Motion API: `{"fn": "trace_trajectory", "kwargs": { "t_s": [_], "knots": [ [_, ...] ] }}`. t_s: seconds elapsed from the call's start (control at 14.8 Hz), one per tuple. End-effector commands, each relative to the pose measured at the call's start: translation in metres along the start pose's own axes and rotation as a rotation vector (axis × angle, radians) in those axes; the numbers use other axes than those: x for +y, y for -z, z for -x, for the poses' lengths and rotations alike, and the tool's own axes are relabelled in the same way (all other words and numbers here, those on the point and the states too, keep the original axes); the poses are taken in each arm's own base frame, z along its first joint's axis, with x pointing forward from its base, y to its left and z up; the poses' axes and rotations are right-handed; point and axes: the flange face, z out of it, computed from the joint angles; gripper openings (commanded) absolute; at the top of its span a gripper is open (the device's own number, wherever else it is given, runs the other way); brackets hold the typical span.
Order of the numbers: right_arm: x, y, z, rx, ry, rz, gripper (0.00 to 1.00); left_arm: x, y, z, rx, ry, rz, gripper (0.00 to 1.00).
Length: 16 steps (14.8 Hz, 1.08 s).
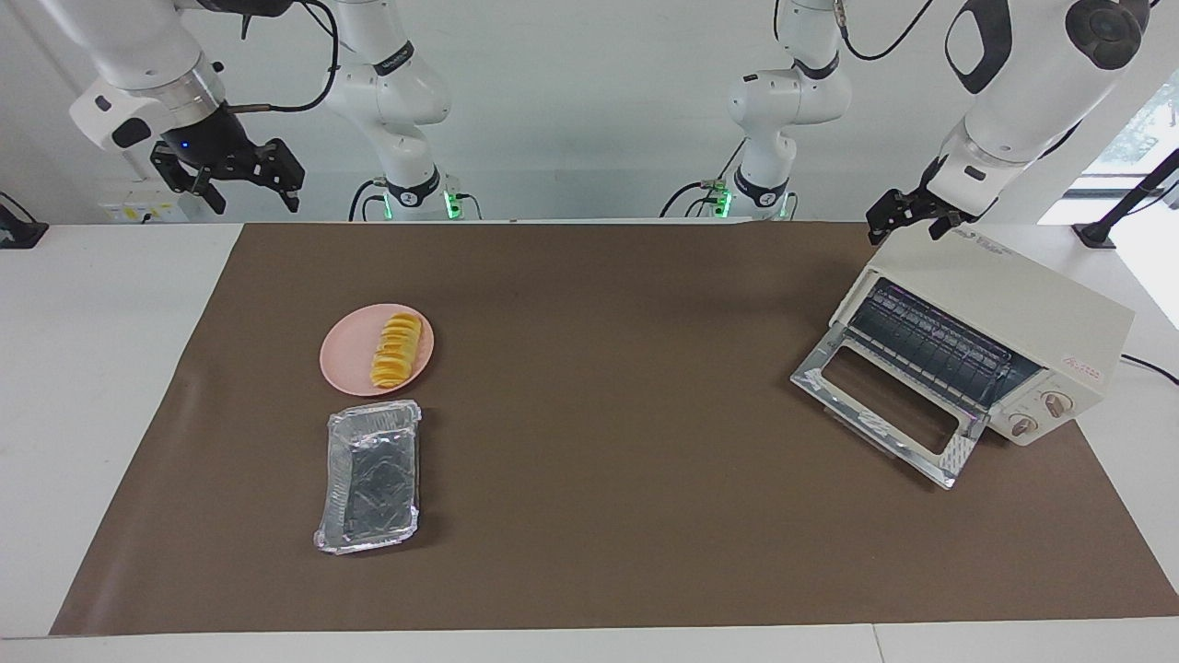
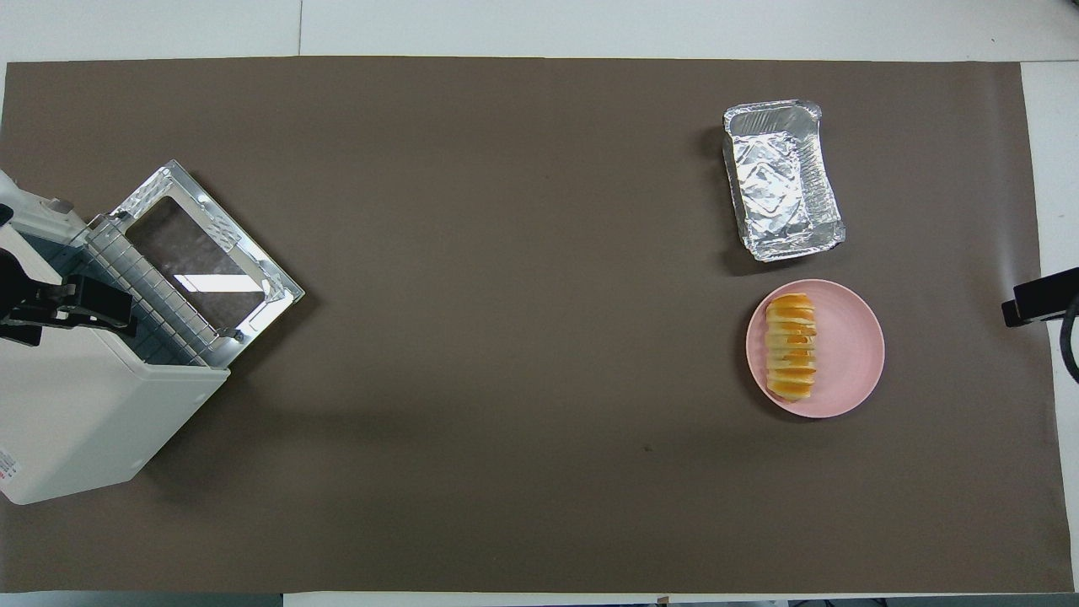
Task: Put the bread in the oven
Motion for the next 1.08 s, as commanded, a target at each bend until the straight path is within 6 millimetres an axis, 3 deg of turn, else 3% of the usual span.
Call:
{"fn": "trace_trajectory", "kwargs": {
  "t_s": [0.0, 0.61, 1.01],
  "knots": [
    [0.002, 0.001, 0.003, -0.001, -0.019, 0.005, 1.0, -0.004, 0.006, 0.006, 0.011, 0.003, -0.008, 1.0],
    [-0.006, -0.006, 0.007, -0.019, 0.007, 0.007, 1.0, -0.004, 0.005, 0.006, 0.008, 0.003, -0.008, 1.0],
    [-0.026, -0.079, 0.038, 0.011, 0.022, 0.016, 1.0, -0.004, 0.005, 0.006, 0.008, 0.003, -0.008, 1.0]
  ]
}}
